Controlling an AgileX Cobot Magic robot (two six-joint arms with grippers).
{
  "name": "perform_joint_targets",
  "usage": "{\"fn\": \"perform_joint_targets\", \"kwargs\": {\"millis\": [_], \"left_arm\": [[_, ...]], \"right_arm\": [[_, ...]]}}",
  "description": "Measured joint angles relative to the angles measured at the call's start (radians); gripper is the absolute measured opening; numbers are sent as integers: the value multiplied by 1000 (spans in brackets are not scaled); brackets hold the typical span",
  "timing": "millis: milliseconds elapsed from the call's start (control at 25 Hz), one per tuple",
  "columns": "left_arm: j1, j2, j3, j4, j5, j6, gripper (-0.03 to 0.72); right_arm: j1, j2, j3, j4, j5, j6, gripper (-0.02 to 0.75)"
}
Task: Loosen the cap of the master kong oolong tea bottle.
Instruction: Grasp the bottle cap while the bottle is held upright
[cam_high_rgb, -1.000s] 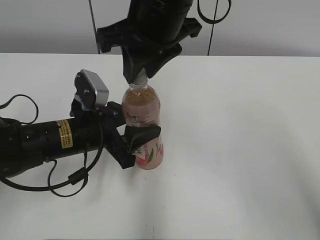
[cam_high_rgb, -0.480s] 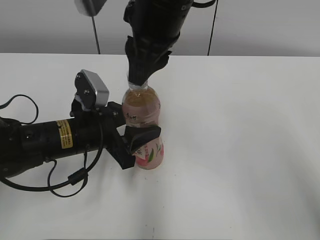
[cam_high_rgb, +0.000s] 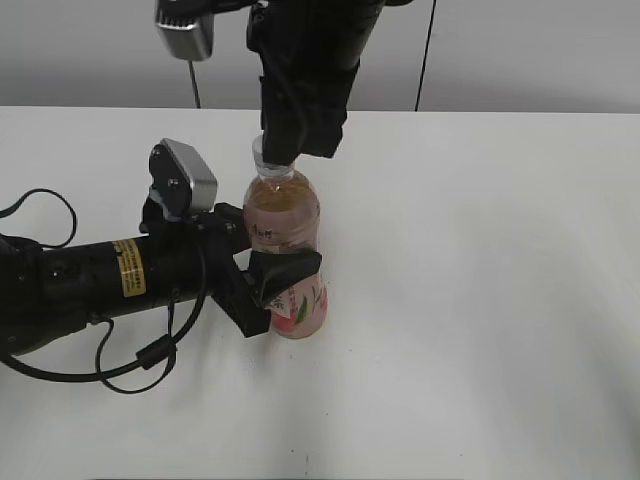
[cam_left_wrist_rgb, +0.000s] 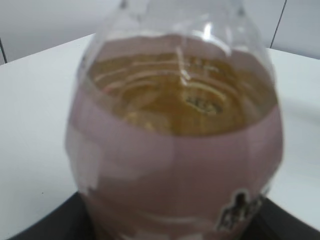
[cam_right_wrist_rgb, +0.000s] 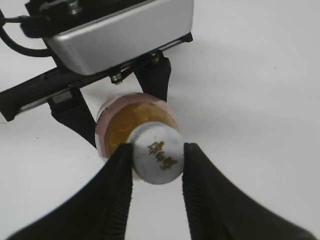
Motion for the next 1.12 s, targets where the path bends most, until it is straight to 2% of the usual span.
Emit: {"fn": "perform_joint_targets", "kwargs": {"millis": [80,200,320,760,960,1040,1120], "left_arm": [[0,0,0,-2,0,0,385],[0,0,0,-6,2,-5,385],[0,0,0,-6,4,-5,385],[0,0,0,-1,3,-2,385],[0,0,0,-1,3,-2,385],[0,0,0,0,3,-2,385],[0,0,0,0,3,-2,385]], "right_arm": [[0,-1,0,0,-1,-6,220],[0,-5,-2,19,0,-12,67],[0,-5,-2,31,1,-12,7],[0,-30,1,39,3,66,-8],[0,-75,1,39,5,240,54],[0,-80,1,39,5,382,157],[0,-80,1,38,6,590,312]]}}
